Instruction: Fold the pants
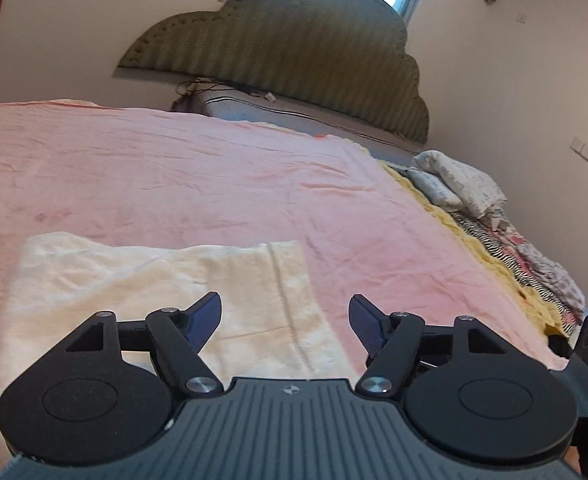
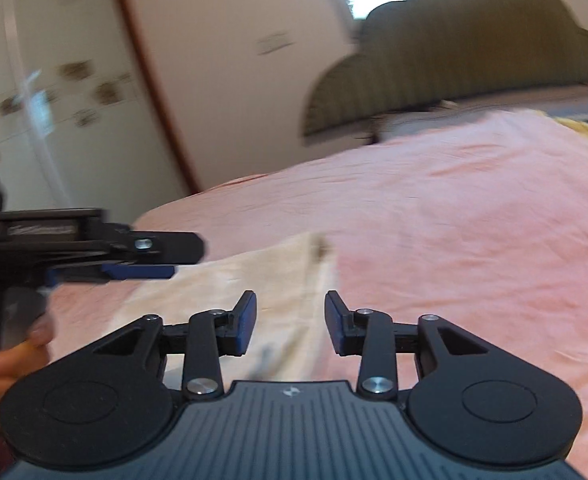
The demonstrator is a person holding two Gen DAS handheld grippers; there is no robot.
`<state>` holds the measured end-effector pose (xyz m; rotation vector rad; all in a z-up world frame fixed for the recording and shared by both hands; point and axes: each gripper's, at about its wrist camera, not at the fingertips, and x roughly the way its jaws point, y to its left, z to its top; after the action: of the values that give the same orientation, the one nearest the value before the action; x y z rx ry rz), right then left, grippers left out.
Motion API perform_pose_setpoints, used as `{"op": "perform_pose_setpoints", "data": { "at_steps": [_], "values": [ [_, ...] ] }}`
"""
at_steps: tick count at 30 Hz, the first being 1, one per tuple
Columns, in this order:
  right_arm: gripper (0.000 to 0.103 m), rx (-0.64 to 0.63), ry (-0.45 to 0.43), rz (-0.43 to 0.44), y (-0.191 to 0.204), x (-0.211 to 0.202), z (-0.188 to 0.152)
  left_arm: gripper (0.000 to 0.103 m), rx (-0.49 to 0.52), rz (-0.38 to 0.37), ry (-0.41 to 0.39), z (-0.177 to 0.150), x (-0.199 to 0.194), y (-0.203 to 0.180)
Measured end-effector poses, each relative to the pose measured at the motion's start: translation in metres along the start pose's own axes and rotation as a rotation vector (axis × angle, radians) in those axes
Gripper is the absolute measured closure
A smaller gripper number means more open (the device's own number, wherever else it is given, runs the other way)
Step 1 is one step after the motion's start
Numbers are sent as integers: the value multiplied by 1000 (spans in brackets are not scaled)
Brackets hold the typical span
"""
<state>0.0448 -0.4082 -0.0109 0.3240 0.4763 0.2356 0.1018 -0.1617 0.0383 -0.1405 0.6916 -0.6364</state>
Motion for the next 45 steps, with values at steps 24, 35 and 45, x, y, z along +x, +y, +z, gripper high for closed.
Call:
{"op": "perform_pose_setpoints", "data": {
  "at_steps": [24,35,45],
  "values": [
    [28,-93,112,-173,29,21,-37,27,175,197,63,-79,-85,82],
    [28,20,97,42,41,-5,-35,27,224,99,116,-73,-55,44],
    [46,299,81,121,4,21,-43,27,348,46,132,-81,-35,2]
  ]
}}
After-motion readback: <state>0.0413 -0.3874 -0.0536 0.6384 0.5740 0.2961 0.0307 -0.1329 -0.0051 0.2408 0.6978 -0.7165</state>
